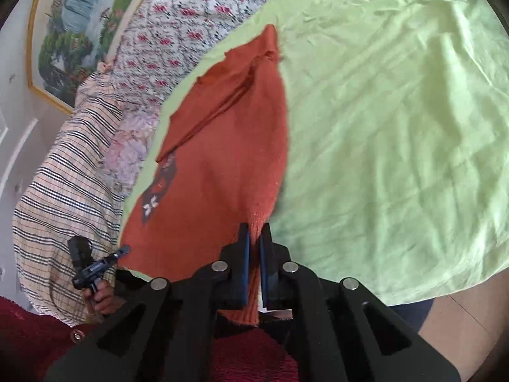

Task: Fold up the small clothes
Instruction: 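Lift the hem with both tools and fold it over toward the collar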

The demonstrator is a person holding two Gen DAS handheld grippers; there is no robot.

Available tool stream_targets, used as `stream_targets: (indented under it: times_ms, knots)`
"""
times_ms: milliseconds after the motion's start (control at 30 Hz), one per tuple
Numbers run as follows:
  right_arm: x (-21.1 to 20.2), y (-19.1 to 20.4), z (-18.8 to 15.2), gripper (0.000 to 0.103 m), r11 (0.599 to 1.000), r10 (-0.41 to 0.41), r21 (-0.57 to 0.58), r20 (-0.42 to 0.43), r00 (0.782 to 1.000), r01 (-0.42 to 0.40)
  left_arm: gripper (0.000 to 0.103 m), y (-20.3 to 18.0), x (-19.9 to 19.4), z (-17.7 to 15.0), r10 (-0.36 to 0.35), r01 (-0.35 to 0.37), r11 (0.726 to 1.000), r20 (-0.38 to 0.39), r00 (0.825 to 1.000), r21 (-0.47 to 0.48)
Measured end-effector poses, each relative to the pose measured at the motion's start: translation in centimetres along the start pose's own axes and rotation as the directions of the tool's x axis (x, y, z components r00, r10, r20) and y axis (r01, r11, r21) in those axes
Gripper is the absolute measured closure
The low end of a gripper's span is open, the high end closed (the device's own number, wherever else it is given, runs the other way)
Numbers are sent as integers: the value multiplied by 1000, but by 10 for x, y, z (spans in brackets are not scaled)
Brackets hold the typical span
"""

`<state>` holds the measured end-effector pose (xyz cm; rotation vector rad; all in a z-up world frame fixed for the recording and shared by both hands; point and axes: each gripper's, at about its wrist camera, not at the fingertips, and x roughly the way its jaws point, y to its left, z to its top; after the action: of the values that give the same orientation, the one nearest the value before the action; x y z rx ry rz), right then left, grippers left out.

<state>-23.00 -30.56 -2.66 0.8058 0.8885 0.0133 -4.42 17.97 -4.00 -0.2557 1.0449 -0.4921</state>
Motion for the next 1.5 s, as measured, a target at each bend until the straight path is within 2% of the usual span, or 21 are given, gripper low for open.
stream_targets:
  times_ms: [100,167,200,267,300,333,367,400,433,533,633,733,867,900,1000,1100,1200,1333,1433,1500]
  knots:
    - [10,-1,-2,93,1000,-6,9,-46,999,6,82,7,17,0,-32,30,999,-54,998,-40]
    - [11,-3,-6,88,1000,13,17,-58,998,-12,59,10,29,-2,-43,38,998,-94,995,-54]
    - [10,-2,-9,85,1000,17,10,-56,998,-17,57,11,33,-4,-57,51,997,-104,993,-63]
    - [10,-2,-14,77,1000,31,0,-56,998,-31,60,7,37,-4,-69,64,996,-87,994,-55]
    - [12,-1,-16,76,999,32,-5,-57,998,-33,67,4,38,-3,-64,61,997,-79,995,-36]
    - [14,1,-17,76,999,32,-13,-59,998,-33,94,1,39,-2,-58,56,998,-72,996,-20]
    - [18,3,-17,76,999,43,-22,-65,997,-45,94,-2,40,-1,-55,54,998,-68,996,-10]
    - [21,6,-17,82,998,53,-29,-68,996,-55,94,-4,39,-1,-52,52,999,-53,997,-3]
    - [23,7,-18,96,997,68,-30,-76,995,-70,94,-5,35,-2,-49,49,999,-39,998,3]
    - [16,21,-15,96,989,131,-66,-58,990,-135,95,-10,7,-1,-53,53,999,56,997,3]
    - [-3,33,-2,96,972,223,-73,11,975,-222,95,-11,-24,12,-72,77,997,175,982,-23]
    - [-15,50,25,96,958,275,-108,87,958,-265,95,-17,-42,42,-79,84,996,260,962,-9]
    - [-19,67,75,96,948,306,-155,193,932,-279,95,-31,-52,105,-103,97,995,372,922,34]
    - [-16,70,91,96,946,312,-161,218,925,-281,95,-35,-51,122,-99,91,995,386,917,39]
    - [3,74,140,96,958,276,-148,259,926,-244,95,-43,-37,175,-73,51,997,415,907,66]
    - [35,73,194,96,971,221,-153,271,937,-185,95,-40,-2,238,-41,21,998,388,921,55]
    - [76,66,246,96,987,143,-114,256,956,-117,95,-30,41,282,0,-12,999,342,940,31]
    - [131,45,297,97,998,4,-64,212,977,9,95,-11,100,320,72,-78,997,268,961,12]
    - [168,27,319,97,995,-90,-29,171,981,96,95,7,140,336,105,-104,994,211,972,-15]
    - [188,17,329,97,992,-120,-15,144,982,123,94,16,167,346,120,-118,993,176,977,-26]
